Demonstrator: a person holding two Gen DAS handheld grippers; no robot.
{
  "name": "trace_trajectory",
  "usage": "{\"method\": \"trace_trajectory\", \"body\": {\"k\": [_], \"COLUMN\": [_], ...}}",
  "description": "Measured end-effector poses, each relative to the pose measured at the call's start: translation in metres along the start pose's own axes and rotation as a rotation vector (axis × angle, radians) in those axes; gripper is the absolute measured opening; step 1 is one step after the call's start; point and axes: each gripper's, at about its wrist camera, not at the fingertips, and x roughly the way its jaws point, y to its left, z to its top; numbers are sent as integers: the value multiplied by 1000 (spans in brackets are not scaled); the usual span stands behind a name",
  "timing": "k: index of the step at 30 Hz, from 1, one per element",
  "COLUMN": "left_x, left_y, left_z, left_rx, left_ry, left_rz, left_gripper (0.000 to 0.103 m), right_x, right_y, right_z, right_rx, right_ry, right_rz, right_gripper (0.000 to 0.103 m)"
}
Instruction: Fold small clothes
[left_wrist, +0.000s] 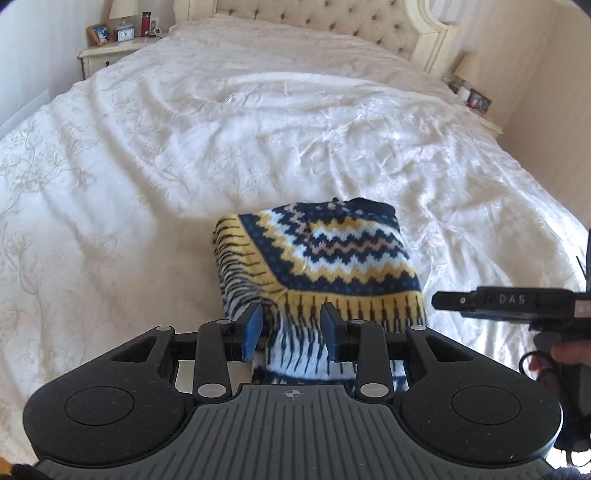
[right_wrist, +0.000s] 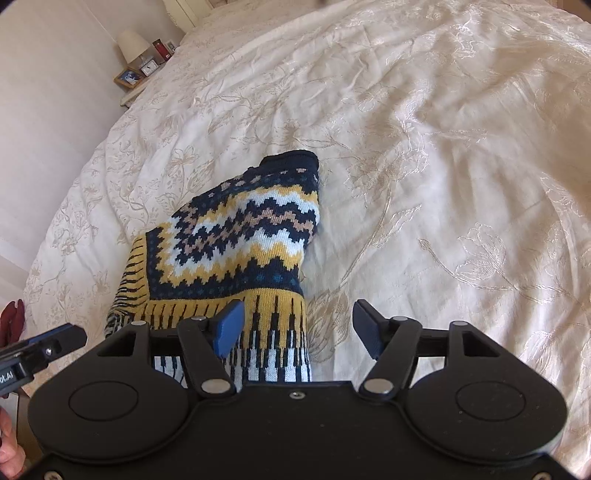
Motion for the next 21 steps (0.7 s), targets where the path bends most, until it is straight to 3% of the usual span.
{"method": "trace_trajectory", "body": {"k": [6, 12, 21], "left_x": [39, 81, 81], "left_y": [5, 32, 39], "left_z": [11, -7, -15], "left_rx": [-37, -79, -72], "left_ry": [19, 180, 193], "left_rz": [41, 98, 82], "left_gripper": [33, 34, 35], "right_x": [-3, 3, 44], "right_y": [2, 3, 15], "right_z": [-3, 6, 40], "right_rx": [-1, 0, -14], "right_ry": [-12, -25, -26], "right_rz": [-26, -64, -123], "right_gripper": [69, 70, 74]}}
